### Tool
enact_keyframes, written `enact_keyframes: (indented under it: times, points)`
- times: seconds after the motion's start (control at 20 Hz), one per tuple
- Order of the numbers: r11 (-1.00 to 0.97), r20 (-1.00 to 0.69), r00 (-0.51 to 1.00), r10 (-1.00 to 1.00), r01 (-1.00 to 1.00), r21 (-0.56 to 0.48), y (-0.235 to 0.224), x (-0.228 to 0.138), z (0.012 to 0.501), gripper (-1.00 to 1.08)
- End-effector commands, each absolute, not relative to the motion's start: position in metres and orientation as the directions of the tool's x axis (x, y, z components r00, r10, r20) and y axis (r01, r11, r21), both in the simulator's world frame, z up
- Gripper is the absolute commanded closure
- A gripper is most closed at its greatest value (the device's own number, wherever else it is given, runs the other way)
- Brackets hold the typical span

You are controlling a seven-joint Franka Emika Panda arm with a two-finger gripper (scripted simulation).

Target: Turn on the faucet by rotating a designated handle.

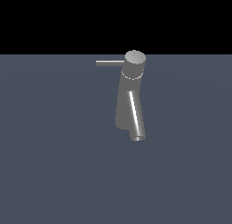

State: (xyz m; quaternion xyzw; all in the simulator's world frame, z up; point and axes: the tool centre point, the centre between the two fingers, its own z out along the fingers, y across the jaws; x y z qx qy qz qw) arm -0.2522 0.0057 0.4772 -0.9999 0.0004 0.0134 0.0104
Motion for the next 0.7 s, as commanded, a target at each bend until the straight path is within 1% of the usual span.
enact_keyframes:
  times: [0.0, 0.35, 0.65]
  points:
    - [-1.000, -0.027, 1.000, -0.001, -0.001, -0.021, 0.006, -0.252, 0.477, 1.08]
    - [-0.999, -0.017, 0.999, -0.036, -0.036, -0.032, 0.009, -0.249, 0.471, 1.08]
    - [-0.991, 0.007, 0.992, -0.123, -0.123, -0.061, 0.016, -0.242, 0.457, 1.08]
